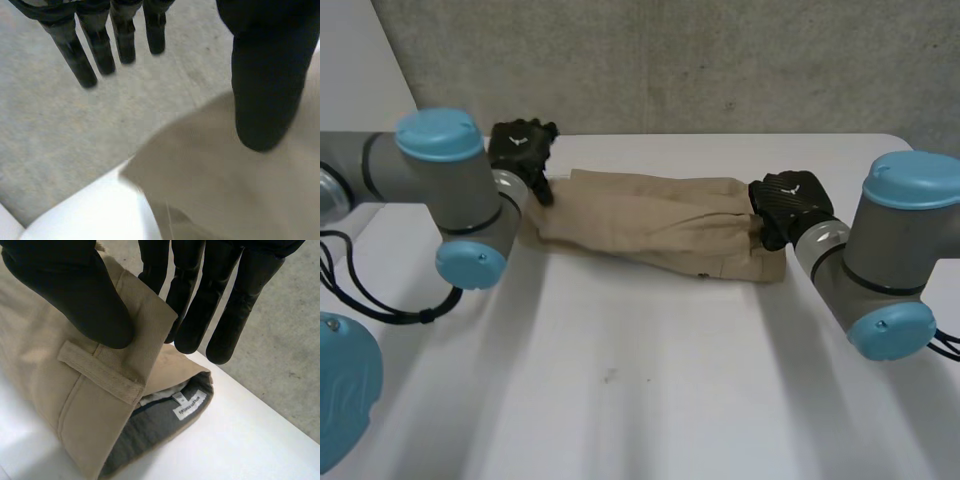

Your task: Fold the shorts.

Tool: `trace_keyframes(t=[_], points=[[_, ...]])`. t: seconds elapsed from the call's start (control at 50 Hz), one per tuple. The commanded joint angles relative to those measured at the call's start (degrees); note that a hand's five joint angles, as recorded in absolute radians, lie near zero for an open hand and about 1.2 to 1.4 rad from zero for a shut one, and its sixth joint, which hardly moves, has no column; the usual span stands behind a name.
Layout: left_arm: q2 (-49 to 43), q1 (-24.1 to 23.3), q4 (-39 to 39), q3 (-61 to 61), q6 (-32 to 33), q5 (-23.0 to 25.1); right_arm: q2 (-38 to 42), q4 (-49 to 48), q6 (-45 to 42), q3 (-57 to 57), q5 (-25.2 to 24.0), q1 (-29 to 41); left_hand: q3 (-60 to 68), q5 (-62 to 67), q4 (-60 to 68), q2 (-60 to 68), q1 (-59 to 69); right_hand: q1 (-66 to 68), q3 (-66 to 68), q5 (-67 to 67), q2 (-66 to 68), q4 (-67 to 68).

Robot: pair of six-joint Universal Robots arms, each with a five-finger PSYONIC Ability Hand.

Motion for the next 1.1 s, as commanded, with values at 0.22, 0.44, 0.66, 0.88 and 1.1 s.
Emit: trace_keyframes(t=[0.22,0.44,0.66,0.88,1.1], points=[[20.2,-3.1,1.1,-29.7,3.6,0.3,2.4,0.5,-0.6,-1.5,0.5,0.9,-7.8,-8.2,-7.9,-7.8,-3.5,24.1,11.7,13.2,12.5,11.7],[32.0,-2.5,3.1,-46.8,3.6,4.9,2.8,0.5,-0.7,-1.5,0.4,0.8,18.5,18.1,18.4,18.4,22.7,24.1,11.7,13.2,12.5,11.7],[33.1,0.0,2.7,-53.6,3.4,13.9,3.1,0.7,-0.7,-1.7,0.0,0.8,11.8,11.4,11.7,11.7,16.1,24.1,11.7,13.2,12.5,11.7],[18.8,1.6,3.4,-41.8,3.5,12.7,3.2,1.1,-0.8,-1.3,-0.1,0.9,-3.2,-3.6,-3.3,-3.3,1.1,24.1,11.7,13.2,12.5,11.7],[8.1,-0.5,2.8,-24.6,3.6,8.2,3.3,1.1,-0.8,-0.8,-0.2,0.9,-5.2,-5.6,-5.3,-5.3,-0.9,24.1,11.7,13.2,12.5,11.7]])
